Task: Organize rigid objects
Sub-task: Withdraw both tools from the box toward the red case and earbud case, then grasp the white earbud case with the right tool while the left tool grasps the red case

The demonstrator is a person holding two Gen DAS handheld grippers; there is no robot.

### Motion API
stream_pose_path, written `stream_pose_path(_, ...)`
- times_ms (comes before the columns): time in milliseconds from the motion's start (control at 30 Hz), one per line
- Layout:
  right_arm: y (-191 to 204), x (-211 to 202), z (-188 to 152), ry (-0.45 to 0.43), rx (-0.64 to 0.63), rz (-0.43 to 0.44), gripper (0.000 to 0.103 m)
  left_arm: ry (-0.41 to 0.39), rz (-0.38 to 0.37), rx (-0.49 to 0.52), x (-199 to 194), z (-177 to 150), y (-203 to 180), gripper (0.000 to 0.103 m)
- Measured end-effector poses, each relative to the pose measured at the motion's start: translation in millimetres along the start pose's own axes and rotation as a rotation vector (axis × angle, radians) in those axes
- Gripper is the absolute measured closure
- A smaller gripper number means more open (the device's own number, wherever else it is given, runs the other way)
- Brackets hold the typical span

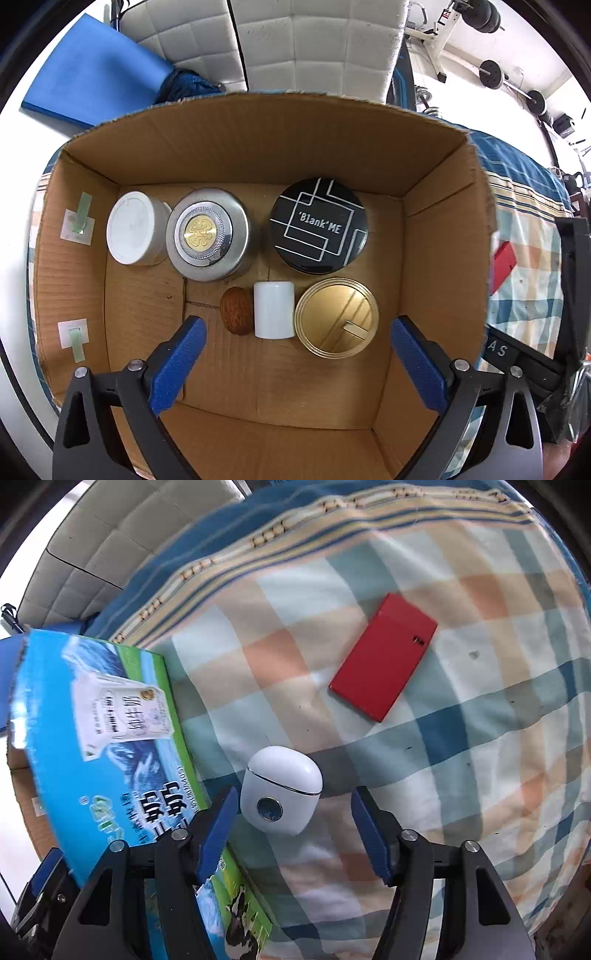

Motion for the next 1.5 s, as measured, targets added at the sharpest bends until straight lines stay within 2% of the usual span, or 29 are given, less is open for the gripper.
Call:
stream_pose_path(133, 3.6, 4.7, 1.0, -0.006, -0.011, -0.008, 0.045, 0.012, 0.000, -0.007, 4.8, 1.1, 4.0, 0.001)
stream_pose_path(200, 11.2, 4.9, -0.6, -0.011, -0.052, -0.029, 0.061, 0.014, -0.002, -0.008, 5.9, 0.8, 4.5, 0.001)
stream_pose_path(333, 19.1, 8.0, -3.8, -0.019, -0.107, -0.075, 0.077, 0.021, -0.009, -0.011, 6.4, -1.0, 5.9, 0.001)
stream_pose_path(500, 0.0, 2.4, -14.6, -0.023, -0.111, -0.057, 0.079, 0.011, -0.010, -0.001, -1.2, -4.2, 0.4, 0.001)
stream_pose_path(767, -70.4, -9.9, -30.3, -0.025, -0.073, -0.060, 0.078, -0.057, -0.028, 0.034, -37.3, -1.9, -28.8, 0.001)
stream_pose_path(1033, -148.4, -14.0, -38.9, -0.038, -0.008, -0.052, 0.078, -0.102, -0.051, 0.141, -61.4, 2.5, -101.8, 0.001)
stream_pose_path(1200, -190.4, -14.7, -40.8, -0.036, 0.031, -0.036, 0.078, -0.070, -0.060, 0.231, -42.1, 6.8, -157.5, 0.001)
stream_pose_path(1300, -207.4, -9.9, -37.1, -0.029, 0.042, -0.029, 0.078, -0.010, -0.058, 0.255, -13.7, 13.0, -179.0, 0.001)
stream_pose_path(1367, -215.6, -10.8, -21.4, -0.023, 0.045, -0.025, 0.078, 0.021, -0.060, 0.268, 3.7, 16.1, -191.0, 0.001)
stream_pose_path(1500, -227.8, -5.1, -2.1, -0.004, 0.044, -0.021, 0.078, 0.061, -0.009, 0.316, 41.7, 27.7, -206.6, 0.001)
Point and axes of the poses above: each gripper's, at about its wrist camera, not at the fingertips, and x roughly the way its jaws point, y to its left, z to its top, the point moved 2 cm from there along x, roughly the way its jaws point, and after that the axes turned 12 degrees about -z, right-handed, at the moved point
